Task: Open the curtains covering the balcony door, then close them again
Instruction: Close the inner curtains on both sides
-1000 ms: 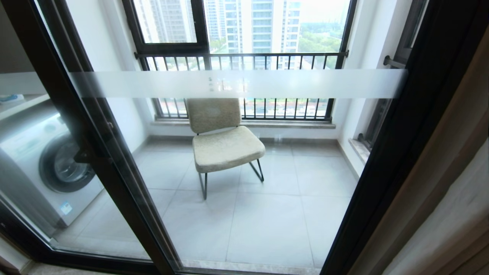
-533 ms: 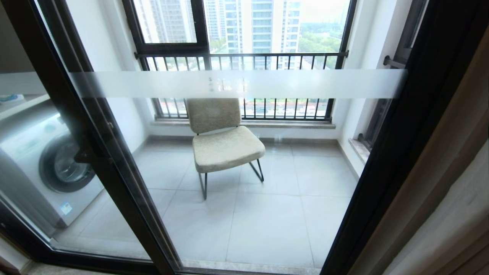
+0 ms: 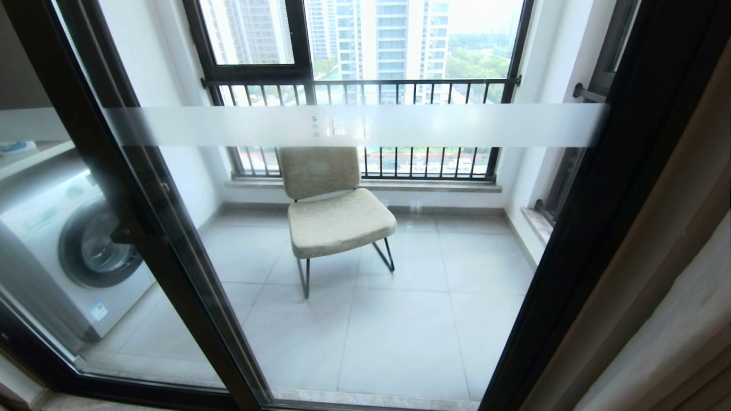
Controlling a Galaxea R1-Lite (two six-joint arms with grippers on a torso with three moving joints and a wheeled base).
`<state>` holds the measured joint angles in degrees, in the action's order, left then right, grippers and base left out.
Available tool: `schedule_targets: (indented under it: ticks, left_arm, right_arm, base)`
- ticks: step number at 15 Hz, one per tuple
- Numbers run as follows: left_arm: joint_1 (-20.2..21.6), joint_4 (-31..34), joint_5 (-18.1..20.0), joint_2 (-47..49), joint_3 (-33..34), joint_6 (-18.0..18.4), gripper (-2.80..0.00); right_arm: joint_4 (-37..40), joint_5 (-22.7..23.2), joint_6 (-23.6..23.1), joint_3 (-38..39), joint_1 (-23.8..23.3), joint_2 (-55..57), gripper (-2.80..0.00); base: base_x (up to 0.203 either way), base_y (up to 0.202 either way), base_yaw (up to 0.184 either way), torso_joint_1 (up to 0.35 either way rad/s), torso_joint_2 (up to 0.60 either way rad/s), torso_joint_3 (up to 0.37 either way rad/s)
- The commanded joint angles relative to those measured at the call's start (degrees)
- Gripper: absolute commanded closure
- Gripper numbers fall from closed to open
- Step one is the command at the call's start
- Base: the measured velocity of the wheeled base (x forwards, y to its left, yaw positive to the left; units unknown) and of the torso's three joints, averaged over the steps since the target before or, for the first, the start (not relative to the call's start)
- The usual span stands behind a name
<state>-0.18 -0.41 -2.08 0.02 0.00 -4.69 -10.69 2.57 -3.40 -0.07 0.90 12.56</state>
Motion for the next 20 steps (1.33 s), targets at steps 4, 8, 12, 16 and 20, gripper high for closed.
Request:
schedule_targets:
  ticks: [4, 8, 12, 16, 20]
  left_arm:
    - [0.01, -0.02, -0.02, -0.02, 0.00, -0.05, 0.00]
    - [0.01, -0.02, -0.02, -0.02, 0.00, -0.05, 0.00]
    - [0.01, -0.02, -0.02, -0.02, 0.00, -0.05, 0.00]
    - [0.01, -0.02, -0.02, -0.02, 0.00, -0.05, 0.00]
    - [0.01, -0.02, -0.02, -0.02, 0.00, -0.05, 0.00]
  right_arm:
    - [8.52, -0.39, 0.64, 0.04, -0.11, -5.15, 0.00]
    - [10.86, -0.38, 0.23, 0.07, -0.55, -12.56, 0.00]
    - [10.90, -0.38, 1.34, 0.07, -0.50, -12.56, 0.00]
    - [10.88, -0.38, 1.46, 0.07, -0.52, -12.56, 0.00]
    - [10.88, -0.38, 1.46, 0.07, -0.54, -12.56, 0.00]
  base:
    - [0.000, 0.000, 0.000, 0.000, 0.00, 0.000]
    - [0.000, 0.000, 0.000, 0.000, 0.00, 0.000]
    - [0.000, 0.000, 0.000, 0.000, 0.00, 0.000]
    - [0.000, 0.000, 0.000, 0.000, 0.00, 0.000]
    - [0.000, 0.000, 0.000, 0.000, 0.00, 0.000]
